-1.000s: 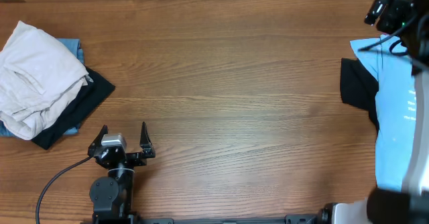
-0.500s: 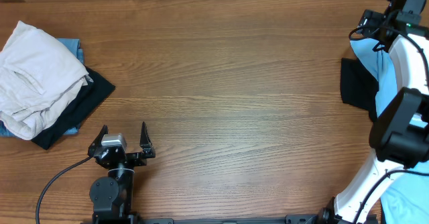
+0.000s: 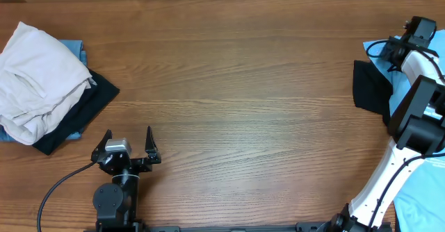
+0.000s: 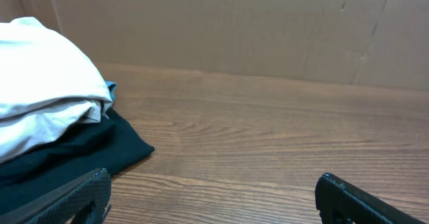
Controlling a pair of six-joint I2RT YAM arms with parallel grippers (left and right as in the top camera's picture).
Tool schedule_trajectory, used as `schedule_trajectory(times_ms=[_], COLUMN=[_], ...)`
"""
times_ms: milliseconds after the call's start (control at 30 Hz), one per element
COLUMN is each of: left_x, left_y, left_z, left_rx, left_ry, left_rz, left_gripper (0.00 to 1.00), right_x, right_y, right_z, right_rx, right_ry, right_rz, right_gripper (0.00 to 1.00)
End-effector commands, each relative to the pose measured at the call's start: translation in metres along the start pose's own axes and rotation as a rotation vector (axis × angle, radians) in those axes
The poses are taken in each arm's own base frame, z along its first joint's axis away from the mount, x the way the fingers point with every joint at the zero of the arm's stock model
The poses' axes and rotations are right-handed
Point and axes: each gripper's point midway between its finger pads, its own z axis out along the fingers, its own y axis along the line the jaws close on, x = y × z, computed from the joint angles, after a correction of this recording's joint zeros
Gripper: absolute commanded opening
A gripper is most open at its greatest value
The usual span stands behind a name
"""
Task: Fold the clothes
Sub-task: 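Reach the right gripper to the light-blue T-shirt edge at right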
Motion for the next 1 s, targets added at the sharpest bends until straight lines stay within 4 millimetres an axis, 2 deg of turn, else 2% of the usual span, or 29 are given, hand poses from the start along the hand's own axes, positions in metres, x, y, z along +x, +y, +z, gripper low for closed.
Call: schedule_trajectory(times_ms=[0,67,200,267,333,467,533,567,633,767,900,967], left_x=[0.000,0.000,0.000,0.000,0.000,0.000,0.000,0.000,0.000,0.000,0.000,0.000], left_y=[0.001,0.001,0.001,0.001,0.001,0.001,0.001,0.001,0.001,0.001,0.001,0.001], left_z=[0.000,0.000,0.000,0.000,0.000,0.000,0.000,0.000,0.000,0.000,0.000,0.000], left_rx=[-0.008,-0.007,-0.007,-0.007,-0.007,-0.007,-0.007,-0.007,-0.007,-0.007,-0.007,-0.007], left_ry=[-0.002,-0.002,-0.002,-0.002,-0.002,-0.002,-0.002,-0.002,-0.002,-0.002,-0.002,-0.002], left_rz=[0.027,0.027,0.027,0.027,0.027,0.027,0.027,0.027,0.027,0.027,0.027,0.027], left_gripper=[1.00,1.00,1.00,1.00,1.00,1.00,1.00,1.00,1.00,1.00,1.00,1.00], right_x=[-0.001,-0.022,-0.066,-0.081,-0.089,-0.083,-0.079,-0.074,-0.068,-0.063,-0.065,-0.052], right_y=[-0.004,-0.004,-0.003,-0.004,-0.004,-0.004,0.010,0.028,0.044,0.076,0.077,0.077], right_z=[0.007,-0.005,-0.035,-0.050,-0.060,-0.062,-0.062,-0.065,-0.066,-0.067,-0.065,-0.051], right_rx=[0.004,0.000,-0.009,-0.012,-0.014,-0.016,-0.081,-0.151,-0.164,-0.197,-0.197,-0.197], right_ry=[-0.008,-0.048,-0.143,-0.176,-0.195,-0.167,-0.147,-0.137,-0.126,-0.136,-0.148,-0.116], right_rz=[0.013,0.018,0.029,0.033,0.035,0.032,-0.005,-0.105,-0.200,-0.272,-0.262,-0.265], right_gripper=[0.15,0.04,0.04,0.04,0.15,0.49,0.59,0.60,0.64,0.65,0.65,0.65])
